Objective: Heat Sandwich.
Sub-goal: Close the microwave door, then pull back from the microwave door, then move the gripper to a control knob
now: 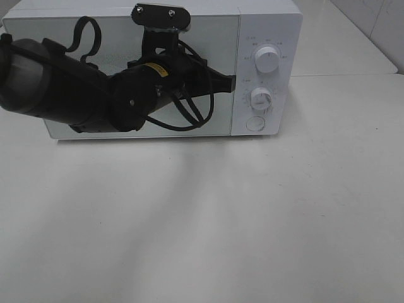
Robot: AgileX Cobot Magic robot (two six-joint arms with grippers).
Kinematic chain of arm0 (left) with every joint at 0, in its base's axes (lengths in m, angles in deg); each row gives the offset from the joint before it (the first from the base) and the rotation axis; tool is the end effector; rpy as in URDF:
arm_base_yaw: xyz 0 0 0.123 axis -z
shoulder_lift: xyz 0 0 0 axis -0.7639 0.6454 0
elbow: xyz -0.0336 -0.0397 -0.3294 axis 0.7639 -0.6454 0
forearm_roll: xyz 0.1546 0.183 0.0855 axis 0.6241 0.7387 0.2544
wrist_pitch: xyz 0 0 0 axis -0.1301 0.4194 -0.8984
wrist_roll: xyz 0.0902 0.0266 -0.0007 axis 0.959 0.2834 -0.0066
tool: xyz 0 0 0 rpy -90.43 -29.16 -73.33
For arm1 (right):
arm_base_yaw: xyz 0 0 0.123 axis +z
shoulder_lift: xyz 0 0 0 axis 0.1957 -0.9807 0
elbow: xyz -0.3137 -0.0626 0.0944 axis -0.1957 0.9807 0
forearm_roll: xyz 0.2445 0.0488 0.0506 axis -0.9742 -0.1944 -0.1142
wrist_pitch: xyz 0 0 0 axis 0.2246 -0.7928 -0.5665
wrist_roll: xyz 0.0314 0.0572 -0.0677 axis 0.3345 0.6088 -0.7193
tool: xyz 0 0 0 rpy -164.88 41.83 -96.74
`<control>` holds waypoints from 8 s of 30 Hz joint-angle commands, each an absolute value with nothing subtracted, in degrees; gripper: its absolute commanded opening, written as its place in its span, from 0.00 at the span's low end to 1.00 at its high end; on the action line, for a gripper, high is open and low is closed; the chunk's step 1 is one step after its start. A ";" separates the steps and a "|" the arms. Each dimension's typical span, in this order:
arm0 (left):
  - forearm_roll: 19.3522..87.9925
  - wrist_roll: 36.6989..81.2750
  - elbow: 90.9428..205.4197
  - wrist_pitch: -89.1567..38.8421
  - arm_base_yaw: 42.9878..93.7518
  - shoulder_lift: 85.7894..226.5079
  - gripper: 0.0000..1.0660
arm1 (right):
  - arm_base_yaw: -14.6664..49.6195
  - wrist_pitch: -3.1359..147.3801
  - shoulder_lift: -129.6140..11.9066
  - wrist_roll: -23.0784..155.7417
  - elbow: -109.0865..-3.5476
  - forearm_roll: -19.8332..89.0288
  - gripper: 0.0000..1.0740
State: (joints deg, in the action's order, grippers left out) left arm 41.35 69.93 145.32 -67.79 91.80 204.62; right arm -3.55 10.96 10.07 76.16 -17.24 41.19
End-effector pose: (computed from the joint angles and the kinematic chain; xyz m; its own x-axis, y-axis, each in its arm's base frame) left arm 0.3629 -0.2966 0.2133 -0.2739 0.0490 -0.9605 0.4445 0.8921 -0.0813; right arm -0.0459 -0.0153 0.2816 -0.4009 -0.0221 -0.9158 -0.0352 0.9993 -0.0087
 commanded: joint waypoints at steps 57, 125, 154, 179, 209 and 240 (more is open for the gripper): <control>60.43 58.30 146.69 22.80 81.03 177.18 0.94 | -3.95 11.76 11.62 76.04 -17.13 41.42 0.70; 64.33 55.66 107.44 25.09 48.09 85.62 0.94 | -3.95 11.76 11.56 76.10 -17.13 41.42 0.70; 64.27 55.66 107.44 25.03 48.09 85.90 0.94 | -3.95 11.76 11.56 76.04 -17.13 41.47 0.70; 64.27 55.66 107.44 25.03 48.09 85.90 0.94 | -3.95 11.88 11.56 76.04 -17.13 41.59 0.71; 64.27 55.66 107.44 25.03 48.09 85.90 0.94 | -3.95 47.74 -20.52 76.96 -18.79 41.76 0.74; 64.27 55.66 107.44 25.03 48.09 85.90 0.94 | -3.78 99.48 -56.39 74.78 -14.38 38.72 0.71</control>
